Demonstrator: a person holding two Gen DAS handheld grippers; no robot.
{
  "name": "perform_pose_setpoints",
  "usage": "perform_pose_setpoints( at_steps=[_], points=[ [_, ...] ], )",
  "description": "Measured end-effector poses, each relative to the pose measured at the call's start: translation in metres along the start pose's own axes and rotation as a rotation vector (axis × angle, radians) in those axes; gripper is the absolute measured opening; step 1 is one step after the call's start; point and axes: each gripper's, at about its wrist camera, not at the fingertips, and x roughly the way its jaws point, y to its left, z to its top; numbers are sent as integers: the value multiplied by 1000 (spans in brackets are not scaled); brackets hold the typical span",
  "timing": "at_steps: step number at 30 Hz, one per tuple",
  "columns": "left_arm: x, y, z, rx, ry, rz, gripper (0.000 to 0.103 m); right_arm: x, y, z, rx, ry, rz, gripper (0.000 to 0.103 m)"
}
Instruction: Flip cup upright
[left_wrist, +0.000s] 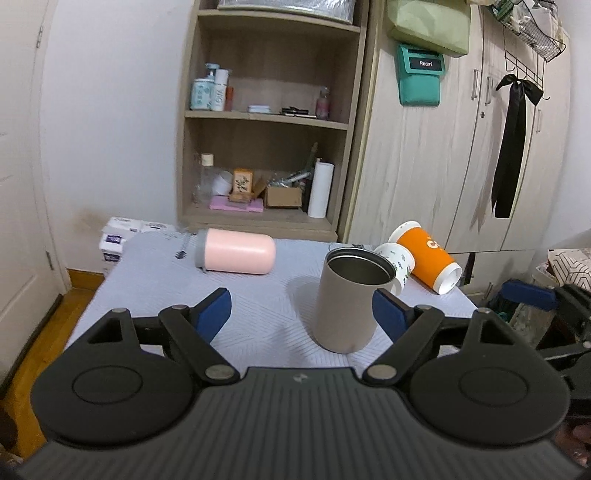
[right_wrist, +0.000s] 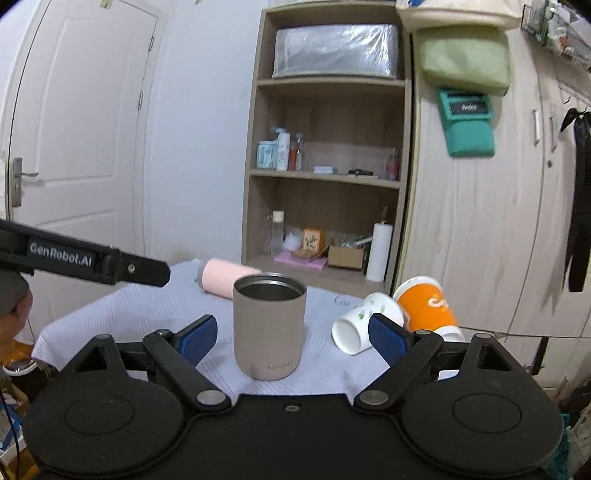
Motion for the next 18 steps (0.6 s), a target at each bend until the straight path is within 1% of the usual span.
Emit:
perform_pose_setpoints(
  at_steps=[4,8,9,10,11,13,15,18],
  points=[
    [-17,-1,2,8,-9,26,84,-14,2,8,17,-22,-11,92],
    [-28,-1,1,14,-13,61,87,-23,6,11,12,-16,-39,92],
    [-31,-1,1,16,-14,64,90,-25,6,11,15,-11,-41,92],
    [-33,0,1,16,-14,67,93,-27,6,11,19,-7,-44,93],
    [-35,0,0,15,-15,70,94,-28,5,10,24,-4,-53,94],
    [-38,0,-2,13,-18,78,100,-30,6,9,24,-2,-69,103],
    [-39,1,-2,7,-14,85,103,-31,6,9,28,-6,-94,103],
    [-41,2,-3,0,-10,102,103,-31,9,11,26,-1,-147,103]
  ],
)
